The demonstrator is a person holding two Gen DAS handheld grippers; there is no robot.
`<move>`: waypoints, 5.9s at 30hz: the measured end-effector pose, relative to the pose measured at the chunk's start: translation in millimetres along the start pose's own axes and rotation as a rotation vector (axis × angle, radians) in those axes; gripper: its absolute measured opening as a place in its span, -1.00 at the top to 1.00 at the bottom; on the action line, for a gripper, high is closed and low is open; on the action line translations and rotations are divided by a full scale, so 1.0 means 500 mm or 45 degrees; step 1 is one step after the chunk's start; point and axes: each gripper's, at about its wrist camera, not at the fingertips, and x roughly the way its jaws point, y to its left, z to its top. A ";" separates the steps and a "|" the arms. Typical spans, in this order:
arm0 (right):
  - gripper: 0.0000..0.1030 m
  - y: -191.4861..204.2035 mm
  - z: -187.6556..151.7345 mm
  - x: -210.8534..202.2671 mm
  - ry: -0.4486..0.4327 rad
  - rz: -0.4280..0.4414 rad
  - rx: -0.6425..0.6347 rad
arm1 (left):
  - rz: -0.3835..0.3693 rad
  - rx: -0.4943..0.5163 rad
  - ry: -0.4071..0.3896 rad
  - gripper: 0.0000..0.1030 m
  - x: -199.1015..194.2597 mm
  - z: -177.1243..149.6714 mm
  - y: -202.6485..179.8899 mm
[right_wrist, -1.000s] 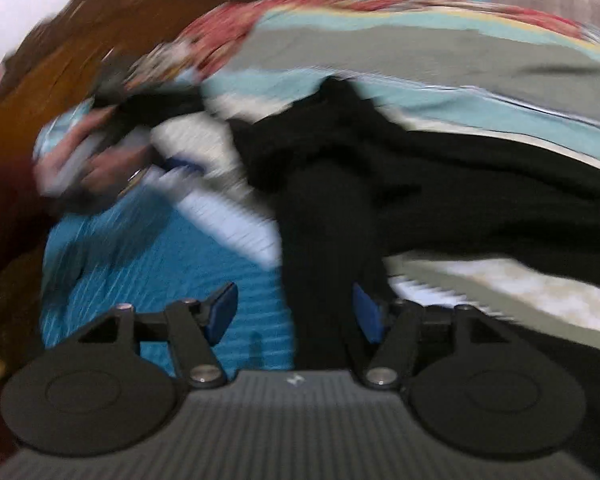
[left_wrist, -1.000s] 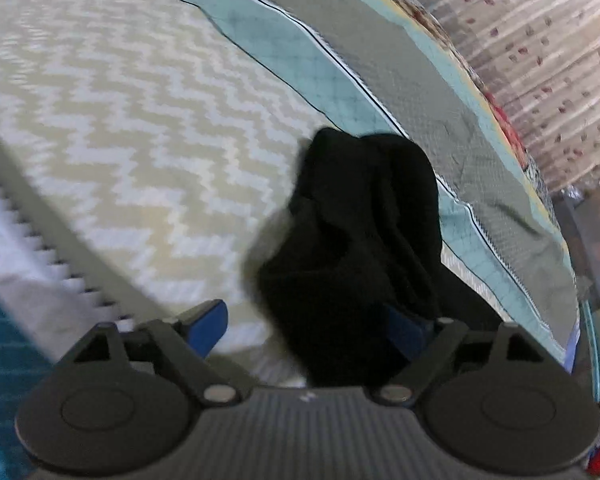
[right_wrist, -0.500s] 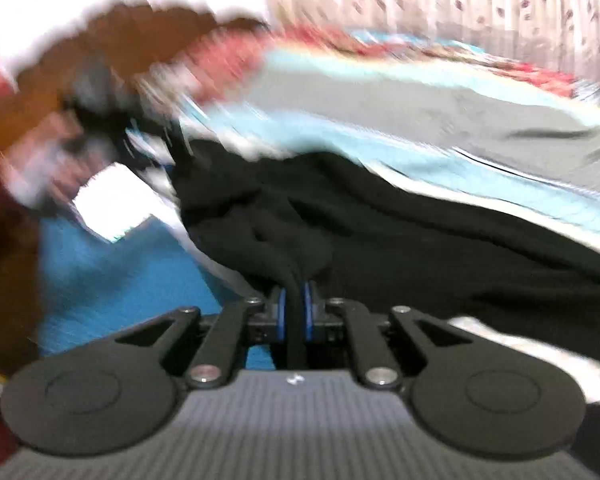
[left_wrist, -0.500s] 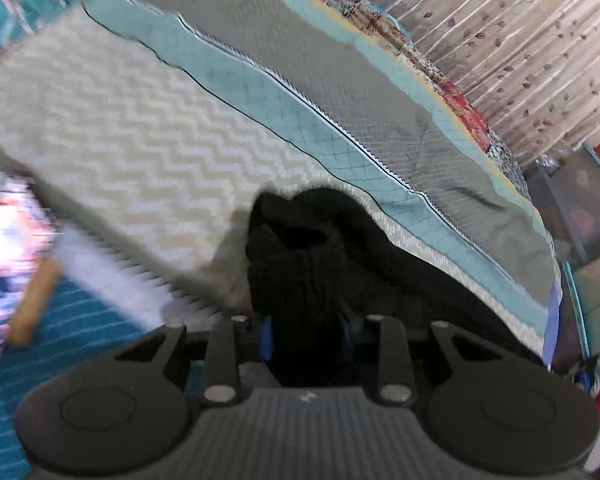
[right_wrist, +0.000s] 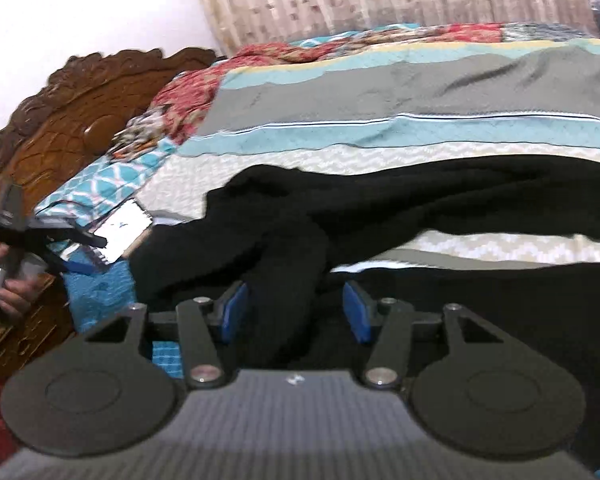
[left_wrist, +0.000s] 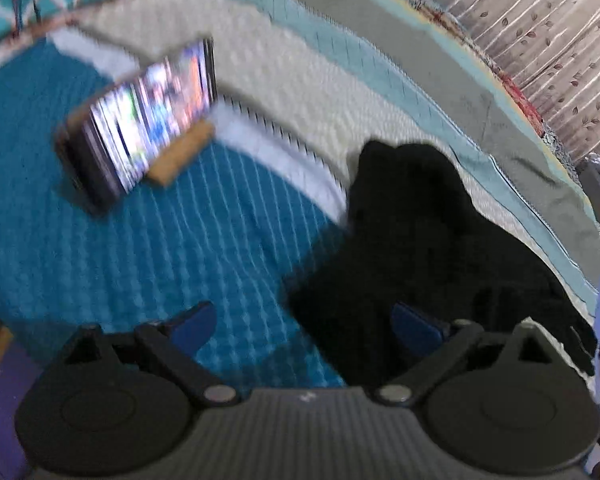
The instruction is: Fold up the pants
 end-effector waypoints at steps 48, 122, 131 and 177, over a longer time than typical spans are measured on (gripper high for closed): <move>0.31 0.028 0.324 0.312 -0.064 -0.179 0.218 | -0.157 0.010 -0.102 -0.21 0.032 -0.023 0.059; -0.07 -0.665 0.188 -0.064 -0.232 -1.067 1.046 | 0.344 1.191 -0.161 -0.39 0.428 0.211 -0.376; 0.86 -0.737 0.186 -0.015 -0.174 -1.205 1.155 | 0.360 1.237 -0.271 0.72 0.382 0.189 -0.418; -0.06 -0.411 -0.273 -0.505 -0.719 -1.100 1.169 | 0.059 0.324 -0.322 -0.48 -0.164 -0.120 -0.036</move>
